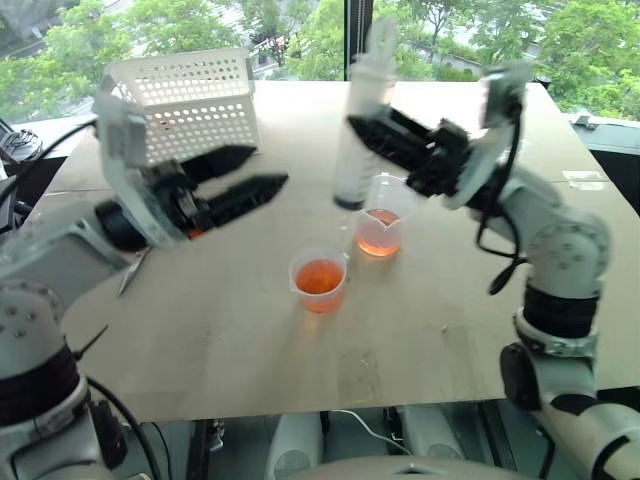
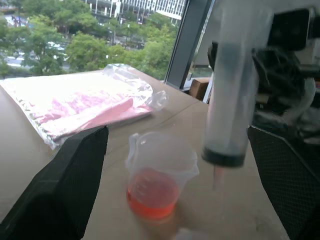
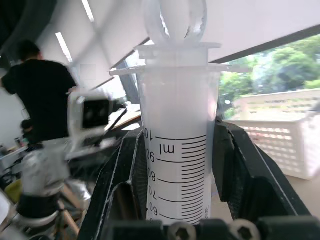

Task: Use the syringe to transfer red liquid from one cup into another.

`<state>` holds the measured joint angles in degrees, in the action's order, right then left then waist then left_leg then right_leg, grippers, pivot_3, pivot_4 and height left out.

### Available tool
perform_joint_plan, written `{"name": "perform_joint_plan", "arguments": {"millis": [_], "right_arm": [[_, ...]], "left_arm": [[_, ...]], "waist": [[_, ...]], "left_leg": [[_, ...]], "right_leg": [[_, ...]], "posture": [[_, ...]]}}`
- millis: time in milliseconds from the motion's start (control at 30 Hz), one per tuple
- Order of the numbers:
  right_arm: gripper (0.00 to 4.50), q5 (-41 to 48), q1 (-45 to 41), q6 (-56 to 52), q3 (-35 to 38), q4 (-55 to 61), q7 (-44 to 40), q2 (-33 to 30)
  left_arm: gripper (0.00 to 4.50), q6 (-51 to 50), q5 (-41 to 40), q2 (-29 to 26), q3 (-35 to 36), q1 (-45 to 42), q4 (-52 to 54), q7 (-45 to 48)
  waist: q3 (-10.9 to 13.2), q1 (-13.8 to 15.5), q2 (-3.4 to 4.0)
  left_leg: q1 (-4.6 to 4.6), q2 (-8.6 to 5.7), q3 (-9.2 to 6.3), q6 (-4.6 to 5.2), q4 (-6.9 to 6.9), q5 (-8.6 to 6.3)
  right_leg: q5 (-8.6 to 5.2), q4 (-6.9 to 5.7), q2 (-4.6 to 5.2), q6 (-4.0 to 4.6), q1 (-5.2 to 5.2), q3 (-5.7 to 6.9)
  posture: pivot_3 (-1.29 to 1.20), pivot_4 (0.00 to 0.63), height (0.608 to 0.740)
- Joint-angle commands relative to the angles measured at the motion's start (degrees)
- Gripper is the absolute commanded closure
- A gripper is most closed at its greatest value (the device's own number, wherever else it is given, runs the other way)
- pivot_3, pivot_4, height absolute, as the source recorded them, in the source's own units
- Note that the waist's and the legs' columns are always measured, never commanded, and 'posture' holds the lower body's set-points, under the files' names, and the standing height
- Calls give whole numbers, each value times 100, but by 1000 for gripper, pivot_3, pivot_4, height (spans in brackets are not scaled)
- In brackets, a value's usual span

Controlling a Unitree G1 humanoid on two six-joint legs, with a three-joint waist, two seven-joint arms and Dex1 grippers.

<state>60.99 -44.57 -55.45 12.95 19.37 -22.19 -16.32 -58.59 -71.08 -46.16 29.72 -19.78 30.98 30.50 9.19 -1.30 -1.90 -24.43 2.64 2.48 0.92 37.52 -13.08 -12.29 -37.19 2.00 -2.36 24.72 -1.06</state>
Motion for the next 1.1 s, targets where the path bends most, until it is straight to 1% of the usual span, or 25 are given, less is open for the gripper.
{"name": "perform_joint_plan", "arguments": {"millis": [33, 67, 133, 167, 233, 300, 400, 433, 467, 533, 600, 667, 700, 733, 800, 833, 900, 933, 1033, 1100], "right_arm": [[3117, 1330, -118, -1187, 639, 18, 634, -1181], [3118, 1497, -67, -1629, 680, -66, 596, -1788], [3128, 1350, 115, -2267, 641, -357, 434, -2853], [3132, 1169, 207, -2386, 561, -540, 343, -3190], [3132, 810, 308, -2317, 362, -757, 275, -3468], [3132, 304, 375, -2072, 113, -1046, 242, -3536], [3132, -395, 463, -1931, -646, -1624, -236, -3583], [3132, -743, 451, -1741, -1018, -1797, -446, -3585], [3132, -1012, 433, -1613, -1357, -2034, -651, -3507], [3132, -1808, 250, -995, -2081, -2941, -955, -3133], [3132, -2516, 51, -384, -2565, -3672, -1260, -2924], [2072, -2922, -97, -88, -2818, -4062, -1633, -2878], [1433, -3103, -154, 45, -2945, -4199, -1890, -2911], [1094, -3234, -188, 119, -3033, -4268, -2099, -2949], [158, -3455, -183, 250, -3073, -4315, -2416, -3047], [61, -3531, -130, 338, -3039, -4256, -2574, -3139], [61, -3697, 116, 769, -2897, -3883, -2860, -3420], [61, -3667, 342, 1097, -2662, -3574, -3021, -3569], [61, -3138, 1277, 1533, -1604, -2382, -3460, -3958], [61, -2955, 2010, 2060, -861, -1721, -3631, -4017]], "left_arm": [[0, 288, -119, -26, 90, 432, 685, -53], [0, 344, -117, -24, 43, 601, 823, -22], [0, 493, -110, 36, -80, 811, 988, -41], [0, 569, -98, 81, -148, 841, 1014, -75], [0, 683, -84, 120, -243, 855, 1020, -129], [0, 785, -36, 106, -372, 863, 1059, -105], [0, 937, 86, 66, -564, 917, 1115, 0], [0, 985, 135, 35, -616, 930, 1128, 58], [0, 1029, 188, 6, -642, 952, 1132, 99], [0, 1119, 362, -96, -679, 1057, 1170, 285], [0, 1194, 448, -182, -696, 1164, 1230, 437], [0, 1267, 489, -230, -692, 1225, 1264, 496], [0, 1296, 511, -283, -645, 1303, 1283, 586], [0, 1318, 524, -323, -606, 1364, 1292, 651], [0, 1384, 573, -398, -532, 1503, 1289, 774], [0, 1414, 588, -416, -509, 1554, 1292, 797], [0, 1464, 610, -424, -448, 1663, 1301, 770], [0, 1474, 584, -401, -398, 1723, 1300, 705], [0, 1528, 566, -301, -215, 1996, 1311, 532], [0, 1590, 656, -220, -104, 2202, 1317, 404]], "waist": [[1, 56, 3], [1, 74, 3], [-1, 94, -1], [-1, 93, -1], [-3, 72, -3], [-3, 18, -1], [-3, -21, -1], [-3, -22, -1], [-3, -22, -1], [-8, -47, -9], [-5, -75, -4], [-4, -50, -3], [-4, -22, -3], [-4, 15, -3], [-5, 47, -4], [-4, 63, -4], [-4, 106, -2], [-2, 149, 1], [2, 184, 7], [2, 185, 10]], "left_leg": [[1, -1, 11, 0, 0, 0], [3, -3, 16, 1, -2, 0], [3, -4, 15, 2, -6, 0], [8, -3, 15, 2, -9, -1], [12, -1, 17, 3, -9, -1], [27, 1, 29, 3, -10, -1], [72, 5, 37, 4, -11, -2], [71, 4, 37, 4, -10, -1], [69, 4, 36, 4, -10, -1], [68, 4, 34, 4, -10, -2], [68, 6, 36, 4, -10, -2], [65, 4, 37, 4, -11, -2], [57, 4, 28, 4, -11, -2], [55, 4, 28, 4, -11, -2], [58, 4, 34, 5, -11, -3], [58, 4, 33, 6, -11, -3], [58, 3, 34, 6, -10, -3], [57, 2, 33, 6, -10, -3], [56, 3, 34, 6, -15, -4], [61, 4, 33, 6, -20, -4]], "right_leg": [[0, 1, 0, 1, -1, -2], [-1, 2, 2, 2, -3, -2], [-9, 12, 1, 15, -6, -1], [-13, 15, -3, 22, -11, -2], [-15, 22, -10, 25, -15, -9], [-15, 22, -17, 24, -21, -29], [-16, 24, -24, 23, -58, -42], [-17, 25, -24, 23, -58, -41], [-16, 25, -24, 23, -57, -41], [-16, 29, -25, 22, -57, -40], [-11, 33, -29, 15, -58, -42], [-7, 36, -27, 7, -57, -42], [-6, 41, -27, 7, -56, -32], [-7, 42, -25, 7, -56, -29], [-8, 44, -23, 8, -57, -33], [-9, 45, -23, 10, -57, -33], [-16, 44, -18, 23, -58, -29], [-16, 44, -17, 23, -58, -27], [-18, 45, -14, 22, -55, -25], [-14, 43, -15, 7, -56, -27]], "posture": [[0, 150, 740], [0, 150, 740], [0, 150, 740], [0, 150, 740], [0, 150, 740], [0, 150, 740], [0, 150, 740], [0, 150, 740], [0, 150, 740], [0, 150, 740], [0, 150, 740], [0, 150, 740], [0, 150, 740], [0, 150, 740], [0, 150, 740], [0, 150, 740], [0, 150, 740], [0, 150, 740], [0, 150, 740], [0, 150, 740]]}}
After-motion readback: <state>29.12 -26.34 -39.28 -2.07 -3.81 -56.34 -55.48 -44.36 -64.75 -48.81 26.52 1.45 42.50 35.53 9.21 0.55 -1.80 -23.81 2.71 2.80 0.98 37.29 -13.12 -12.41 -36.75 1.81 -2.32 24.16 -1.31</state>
